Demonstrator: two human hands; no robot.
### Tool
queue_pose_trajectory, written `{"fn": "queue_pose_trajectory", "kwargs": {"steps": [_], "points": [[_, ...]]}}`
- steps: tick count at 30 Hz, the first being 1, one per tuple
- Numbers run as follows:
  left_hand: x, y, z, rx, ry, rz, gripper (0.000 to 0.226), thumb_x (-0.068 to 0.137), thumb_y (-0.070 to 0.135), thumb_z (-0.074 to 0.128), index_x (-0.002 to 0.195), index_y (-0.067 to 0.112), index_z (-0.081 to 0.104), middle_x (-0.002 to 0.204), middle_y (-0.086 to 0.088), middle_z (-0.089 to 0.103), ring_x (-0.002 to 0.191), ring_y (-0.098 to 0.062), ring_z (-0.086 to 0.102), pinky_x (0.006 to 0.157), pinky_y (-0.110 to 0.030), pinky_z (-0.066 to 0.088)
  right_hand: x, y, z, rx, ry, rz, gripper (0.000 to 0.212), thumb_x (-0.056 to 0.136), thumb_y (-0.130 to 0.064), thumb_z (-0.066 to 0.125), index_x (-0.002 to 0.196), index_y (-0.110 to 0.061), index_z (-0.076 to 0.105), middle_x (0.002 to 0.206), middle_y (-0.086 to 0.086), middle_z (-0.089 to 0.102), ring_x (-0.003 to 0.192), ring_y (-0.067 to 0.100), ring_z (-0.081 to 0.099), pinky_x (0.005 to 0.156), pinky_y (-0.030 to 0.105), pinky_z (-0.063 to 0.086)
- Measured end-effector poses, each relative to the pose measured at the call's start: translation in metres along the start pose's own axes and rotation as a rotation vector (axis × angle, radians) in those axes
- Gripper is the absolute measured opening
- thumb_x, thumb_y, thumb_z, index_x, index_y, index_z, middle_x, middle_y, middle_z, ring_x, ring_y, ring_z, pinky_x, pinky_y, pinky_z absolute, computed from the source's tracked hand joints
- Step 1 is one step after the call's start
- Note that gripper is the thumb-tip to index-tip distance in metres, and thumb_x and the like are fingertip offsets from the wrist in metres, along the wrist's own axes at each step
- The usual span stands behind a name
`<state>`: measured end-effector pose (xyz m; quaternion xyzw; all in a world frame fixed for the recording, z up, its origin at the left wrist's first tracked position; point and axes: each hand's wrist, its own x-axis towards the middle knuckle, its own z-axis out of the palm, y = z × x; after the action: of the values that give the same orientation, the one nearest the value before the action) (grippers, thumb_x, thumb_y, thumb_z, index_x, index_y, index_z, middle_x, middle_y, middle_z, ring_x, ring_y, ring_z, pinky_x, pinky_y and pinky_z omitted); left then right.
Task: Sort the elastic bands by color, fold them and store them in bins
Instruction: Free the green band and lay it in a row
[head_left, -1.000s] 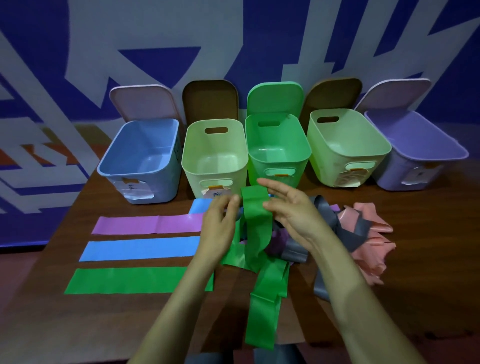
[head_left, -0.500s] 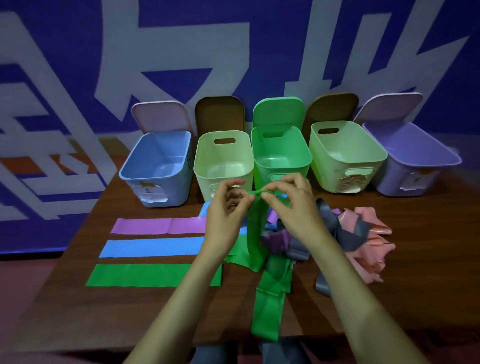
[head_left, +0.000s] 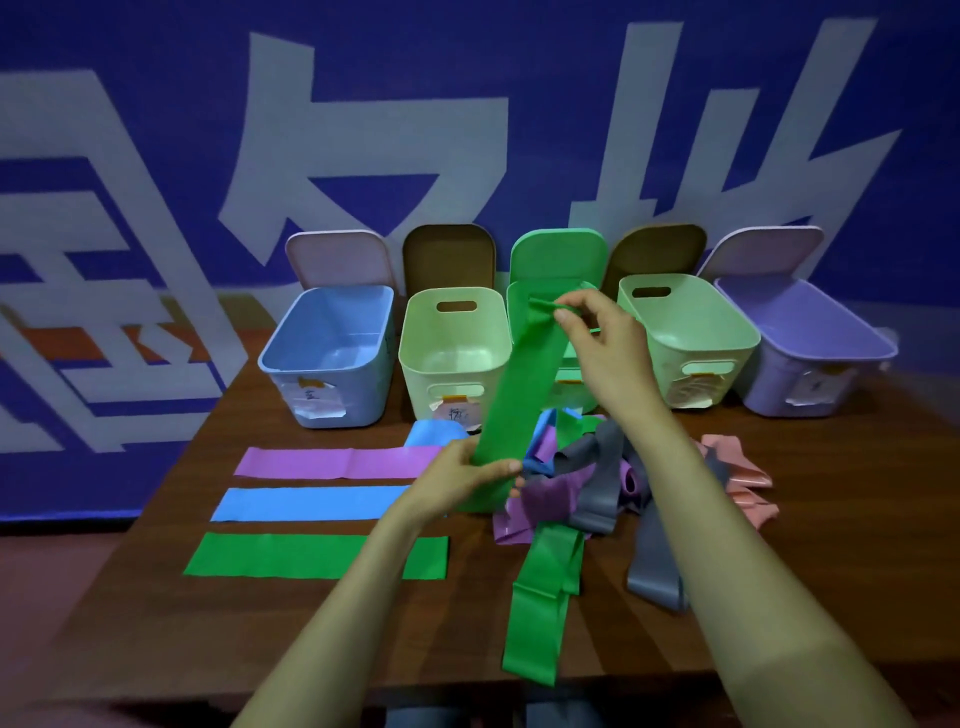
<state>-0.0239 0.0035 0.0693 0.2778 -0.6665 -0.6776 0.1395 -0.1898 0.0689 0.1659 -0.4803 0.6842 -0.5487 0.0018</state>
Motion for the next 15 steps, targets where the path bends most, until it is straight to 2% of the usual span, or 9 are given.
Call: {"fn": "queue_pose_trajectory", "kwargs": {"steps": [2,4,7,8,11,13,15], "points": [[-0.002,-0.009,-0.012,0.104,0.000,-0.008,0.016,0.087,0.010,0.064,0.102,0.005,0.063,0.088,-0.010,0.071,0.071,-0.013,0.068,0.070,-0.028,0.056,0.001,0.007,-0.001,-0.007,0.042,0.022,0.011,0.092,-0.013,0.054,0.097,-0.012,0.064,0.087,-0.001,0.061,0.066,0.006,0.047,0.060,0.008,0.034],[-0.005,-0.015,-0.023,0.148,-0.001,-0.022,0.016,0.085,0.014,0.067,0.100,0.009,0.065,0.089,-0.006,0.073,0.074,-0.014,0.068,0.071,-0.029,0.056,0.001,0.016,-0.002,-0.015,0.077,0.061,0.012,0.093,-0.014,0.053,0.098,-0.010,0.063,0.086,-0.002,0.060,0.071,0.010,0.048,0.062,0.012,0.035],[-0.012,-0.016,-0.044,0.174,0.109,-0.058,0.036,0.079,0.026,0.075,0.107,0.009,0.062,0.091,-0.006,0.071,0.073,-0.016,0.068,0.066,-0.028,0.056,-0.001,0.033,-0.003,-0.039,0.097,0.135,0.015,0.094,-0.012,0.051,0.103,-0.007,0.061,0.087,-0.001,0.057,0.073,0.011,0.048,0.072,0.027,0.041],[-0.015,-0.015,-0.052,0.201,0.140,-0.056,0.040,0.075,0.031,0.078,0.103,0.007,0.062,0.086,-0.006,0.070,0.069,-0.016,0.067,0.063,-0.029,0.056,-0.003,0.039,-0.002,-0.055,0.100,0.164,0.016,0.094,-0.011,0.050,0.105,-0.007,0.060,0.088,0.000,0.056,0.073,0.011,0.049,0.074,0.030,0.042],[-0.026,-0.011,-0.076,0.189,0.153,-0.055,0.028,0.072,0.027,0.078,0.083,0.007,0.061,0.071,-0.002,0.066,0.065,-0.016,0.062,0.054,-0.026,0.053,-0.018,0.056,0.002,-0.111,0.085,0.244,0.018,0.094,-0.008,0.046,0.109,-0.005,0.056,0.097,0.008,0.058,0.085,0.018,0.051,0.076,0.031,0.041],[-0.036,-0.010,-0.092,0.256,0.179,-0.077,0.021,0.073,0.024,0.077,0.079,0.012,0.061,0.070,-0.001,0.065,0.068,-0.014,0.060,0.059,-0.020,0.048,-0.034,0.066,0.007,-0.134,0.082,0.267,0.018,0.094,-0.006,0.044,0.110,-0.004,0.052,0.100,0.010,0.057,0.086,0.022,0.050,0.071,0.026,0.035],[-0.046,-0.015,-0.109,0.277,0.206,-0.099,0.016,0.076,0.018,0.076,0.080,0.013,0.061,0.076,-0.004,0.064,0.073,-0.016,0.059,0.067,-0.023,0.046,-0.052,0.071,0.015,-0.136,0.072,0.273,0.020,0.092,-0.003,0.044,0.111,-0.006,0.048,0.094,0.008,0.053,0.085,0.024,0.051,0.068,0.025,0.032]]}}
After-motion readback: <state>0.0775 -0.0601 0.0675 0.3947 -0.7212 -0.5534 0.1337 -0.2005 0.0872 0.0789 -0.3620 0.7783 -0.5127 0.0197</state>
